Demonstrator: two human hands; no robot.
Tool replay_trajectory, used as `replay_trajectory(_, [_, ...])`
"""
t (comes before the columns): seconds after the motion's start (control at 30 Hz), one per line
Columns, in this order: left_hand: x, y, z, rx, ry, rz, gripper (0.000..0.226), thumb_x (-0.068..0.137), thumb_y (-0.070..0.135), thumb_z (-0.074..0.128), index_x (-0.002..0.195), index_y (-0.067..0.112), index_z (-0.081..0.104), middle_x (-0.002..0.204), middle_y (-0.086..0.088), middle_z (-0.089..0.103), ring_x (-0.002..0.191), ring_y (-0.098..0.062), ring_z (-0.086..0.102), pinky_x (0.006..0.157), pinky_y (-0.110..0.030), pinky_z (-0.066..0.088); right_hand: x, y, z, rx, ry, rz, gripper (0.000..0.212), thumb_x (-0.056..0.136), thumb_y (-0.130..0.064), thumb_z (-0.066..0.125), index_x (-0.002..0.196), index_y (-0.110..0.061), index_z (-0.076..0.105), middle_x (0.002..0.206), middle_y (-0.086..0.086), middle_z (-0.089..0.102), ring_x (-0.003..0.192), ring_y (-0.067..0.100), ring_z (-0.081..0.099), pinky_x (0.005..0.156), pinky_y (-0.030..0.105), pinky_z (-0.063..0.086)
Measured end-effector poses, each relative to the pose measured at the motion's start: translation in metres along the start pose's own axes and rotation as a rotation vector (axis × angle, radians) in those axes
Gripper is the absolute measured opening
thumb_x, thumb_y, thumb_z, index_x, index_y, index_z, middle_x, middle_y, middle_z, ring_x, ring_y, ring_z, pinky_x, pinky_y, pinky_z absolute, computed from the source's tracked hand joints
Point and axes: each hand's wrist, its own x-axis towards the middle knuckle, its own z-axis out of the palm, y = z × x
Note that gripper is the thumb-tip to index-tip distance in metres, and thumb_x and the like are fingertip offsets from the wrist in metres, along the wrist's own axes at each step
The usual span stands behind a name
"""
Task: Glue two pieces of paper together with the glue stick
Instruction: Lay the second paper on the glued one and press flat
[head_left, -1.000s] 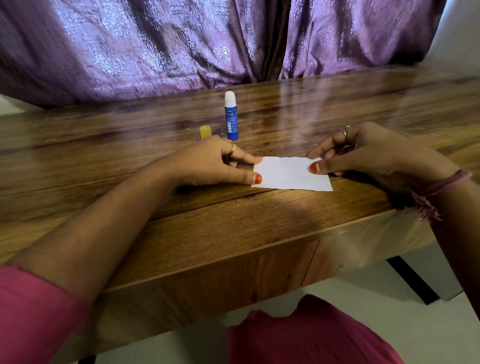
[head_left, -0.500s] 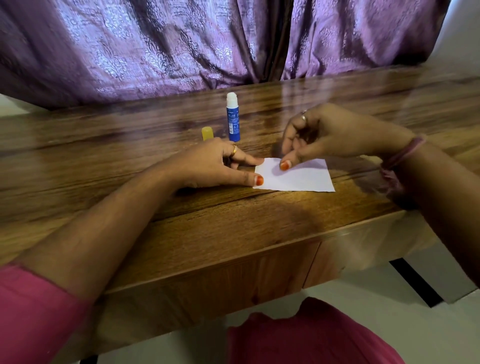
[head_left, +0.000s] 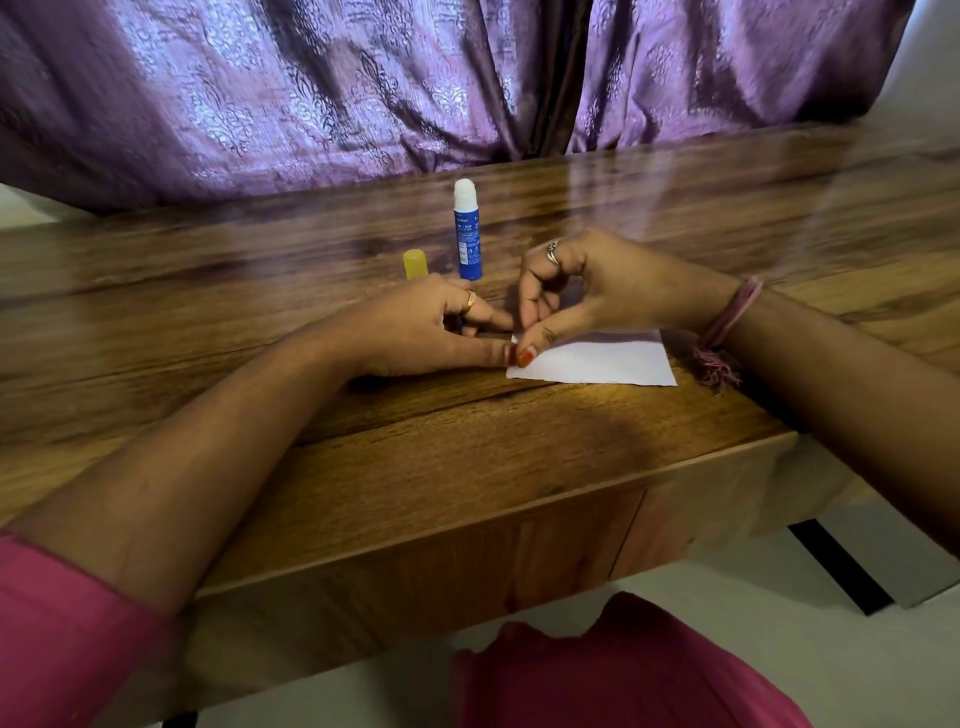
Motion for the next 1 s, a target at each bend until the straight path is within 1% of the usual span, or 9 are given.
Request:
replay_trajectory(0.07, [0.000,0.000,0.000,0.005,-0.005,-0.001,0.058,0.067,0.058,0.054,0.115,0.027,0.066,0.083,-0.001,0.051,0.074,-0.008,0.046,0.070,-0.029,0.041,0.001,0.000,0.003,0.006,-0.002,-0.009,0.035,0.061,-0.043,0.079,0.075,-0.013,0.068,0.077,0.020,0.064,0.072,0.041,0.058,0.067,0.057,0.049])
replay_trajectory(0.17, [0.000,-0.001,0.000,0.005,-0.002,-0.006,0.058,0.068,0.055,0.056,0.117,0.025,0.066,0.084,-0.004,0.053,0.075,-0.010,0.046,0.074,-0.033,0.042,0.001,0.000,0.005,0.008,-0.015,-0.023,0.033,0.062,-0.040,0.080,0.074,-0.011,0.068,0.078,0.022,0.064,0.073,0.043,0.058,0.067,0.058,0.048])
replay_trajectory(0.27, [0.001,-0.001,0.000,0.004,-0.002,-0.006,0.060,0.067,0.056,0.056,0.118,0.025,0.065,0.082,-0.002,0.051,0.073,-0.007,0.044,0.073,-0.030,0.040,0.000,0.000,0.004,-0.001,-0.015,-0.029,0.031,0.063,-0.035,0.082,0.073,-0.008,0.070,0.074,0.023,0.062,0.070,0.042,0.056,0.065,0.056,0.047])
replay_trajectory(0.37, [0.000,-0.001,-0.001,-0.013,-0.022,0.019,0.058,0.067,0.053,0.057,0.117,0.025,0.065,0.081,-0.001,0.048,0.072,-0.005,0.043,0.070,-0.026,0.039,-0.001,-0.001,0.005,-0.011,-0.026,-0.031,0.035,0.061,-0.040,0.079,0.073,-0.007,0.070,0.072,0.021,0.062,0.069,0.042,0.055,0.064,0.055,0.047])
replay_trajectory(0.57, [0.001,-0.003,-0.002,-0.017,-0.030,-0.017,0.060,0.064,0.055,0.059,0.118,0.029,0.064,0.078,0.006,0.046,0.070,-0.001,0.043,0.071,-0.023,0.037,-0.004,-0.002,0.004,-0.032,-0.039,0.003,0.037,0.061,-0.045,0.076,0.072,-0.010,0.070,0.070,0.007,0.061,0.069,0.038,0.055,0.064,0.053,0.047])
replay_trajectory(0.67, [0.002,-0.003,-0.002,-0.052,-0.032,-0.031,0.053,0.062,0.057,0.061,0.113,0.042,0.062,0.073,0.011,0.045,0.064,0.003,0.043,0.065,-0.020,0.034,-0.007,-0.002,-0.001,-0.060,-0.081,0.015,0.037,0.062,-0.045,0.075,0.073,-0.011,0.069,0.077,0.009,0.066,0.073,0.035,0.059,0.068,0.054,0.049])
replay_trajectory(0.73, [0.002,-0.004,-0.003,-0.065,-0.037,-0.040,0.046,0.061,0.057,0.062,0.107,0.050,0.059,0.073,0.011,0.044,0.063,0.004,0.042,0.064,-0.020,0.033,-0.011,-0.001,-0.005,-0.060,-0.095,0.034,0.031,0.062,-0.042,0.076,0.072,-0.014,0.068,0.078,0.009,0.065,0.074,0.034,0.058,0.068,0.053,0.048])
replay_trajectory(0.87, [0.003,-0.005,-0.002,-0.073,-0.030,-0.044,0.055,0.061,0.057,0.062,0.114,0.043,0.059,0.072,0.012,0.045,0.062,0.006,0.042,0.063,-0.018,0.033,-0.021,0.002,-0.013,-0.055,-0.106,0.066,0.024,0.061,-0.036,0.080,0.068,-0.018,0.067,0.074,0.010,0.063,0.072,0.035,0.056,0.066,0.053,0.047])
replay_trajectory(1.0, [0.004,-0.007,-0.003,-0.091,-0.039,-0.048,0.053,0.060,0.060,0.063,0.111,0.048,0.059,0.072,0.014,0.045,0.063,0.005,0.043,0.065,-0.020,0.032,-0.031,0.006,-0.019,-0.031,-0.105,0.082,0.020,0.060,-0.032,0.081,0.066,-0.020,0.066,0.071,0.011,0.062,0.069,0.034,0.056,0.065,0.053,0.047])
